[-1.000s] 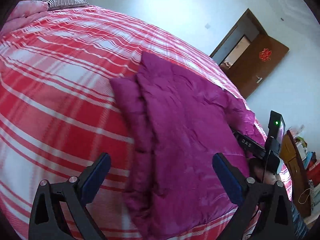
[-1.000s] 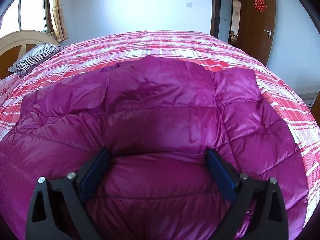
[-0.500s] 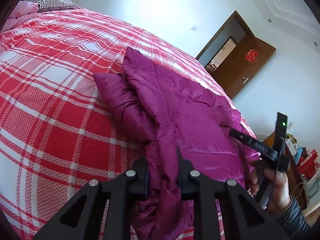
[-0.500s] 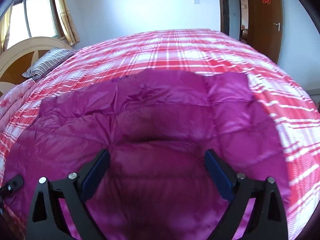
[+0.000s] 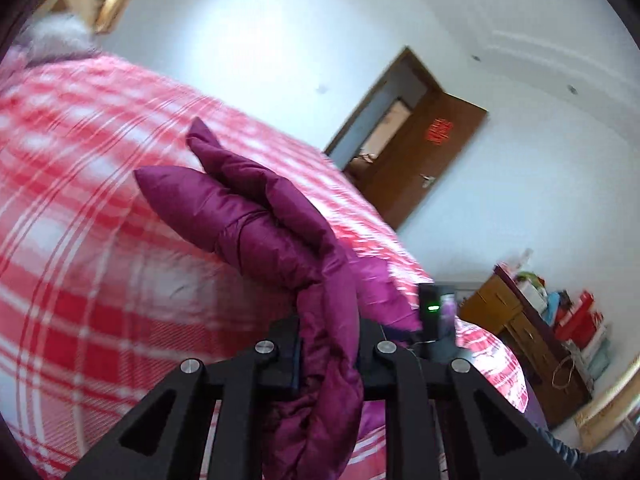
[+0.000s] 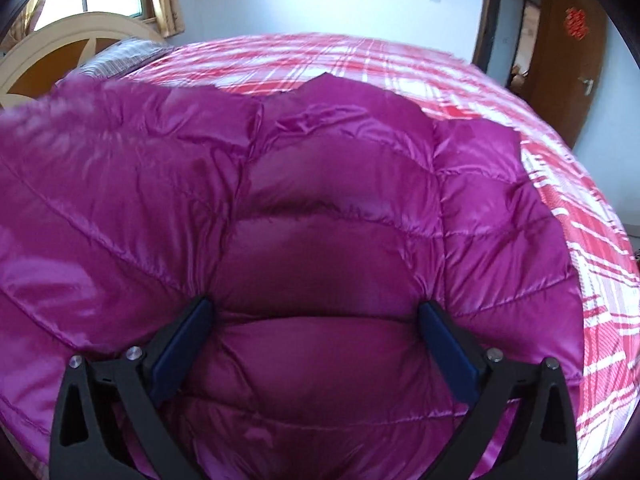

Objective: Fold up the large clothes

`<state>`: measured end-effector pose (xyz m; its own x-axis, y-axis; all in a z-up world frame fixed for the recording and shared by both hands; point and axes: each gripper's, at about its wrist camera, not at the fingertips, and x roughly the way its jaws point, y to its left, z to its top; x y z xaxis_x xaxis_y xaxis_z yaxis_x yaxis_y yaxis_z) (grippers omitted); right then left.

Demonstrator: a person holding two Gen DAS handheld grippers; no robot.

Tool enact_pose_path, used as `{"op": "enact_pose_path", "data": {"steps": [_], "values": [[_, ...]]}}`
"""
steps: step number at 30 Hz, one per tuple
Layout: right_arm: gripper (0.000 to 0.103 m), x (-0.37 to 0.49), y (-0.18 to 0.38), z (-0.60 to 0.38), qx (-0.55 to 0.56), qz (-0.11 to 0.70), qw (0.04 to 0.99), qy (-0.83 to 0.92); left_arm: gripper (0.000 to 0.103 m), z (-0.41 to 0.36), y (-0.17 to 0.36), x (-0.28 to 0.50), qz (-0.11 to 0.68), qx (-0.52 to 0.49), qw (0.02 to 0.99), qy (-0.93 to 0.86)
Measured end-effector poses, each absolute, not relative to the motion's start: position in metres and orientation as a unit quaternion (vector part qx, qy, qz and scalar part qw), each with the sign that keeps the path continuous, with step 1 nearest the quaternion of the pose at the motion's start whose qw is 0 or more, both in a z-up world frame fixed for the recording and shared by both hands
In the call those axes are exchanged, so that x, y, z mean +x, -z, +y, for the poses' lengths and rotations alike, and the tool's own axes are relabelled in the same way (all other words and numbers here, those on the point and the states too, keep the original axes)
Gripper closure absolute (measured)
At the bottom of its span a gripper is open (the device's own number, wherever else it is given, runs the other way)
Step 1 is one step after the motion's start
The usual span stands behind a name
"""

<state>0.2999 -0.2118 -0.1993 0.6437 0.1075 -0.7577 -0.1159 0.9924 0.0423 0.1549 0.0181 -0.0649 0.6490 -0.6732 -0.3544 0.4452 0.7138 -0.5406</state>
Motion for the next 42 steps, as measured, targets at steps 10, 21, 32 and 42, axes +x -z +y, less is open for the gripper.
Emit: {"op": "enact_pose_path", "data": {"steps": [10, 21, 32, 42], "values": [[0.000, 0.259, 0.158, -0.313, 0.190, 0.311, 0.927, -0.085, 0.086, -0.116, 0.019, 0.157, 0.270, -0.068, 0.878, 0.391], [0.001, 0.224, 0.123, -0.430, 0.304, 0.212, 0.927, -0.051, 0.081, -0.259, 0.103, 0.167, 0.290, 0.027, 0.860, 0.418], [0.047, 0.289, 0.125, -0.379, 0.192, 0.348, 0.909, -0.126, 0.048, -0.264, 0.104, 0.127, 0.229, 0.121, 0.876, 0.407], [0.045, 0.294, 0.148, -0.402, 0.190, 0.389, 0.901, -0.025, 0.008, -0.171, 0.068, 0.149, 0.184, 0.061, 0.926, 0.324]]}}
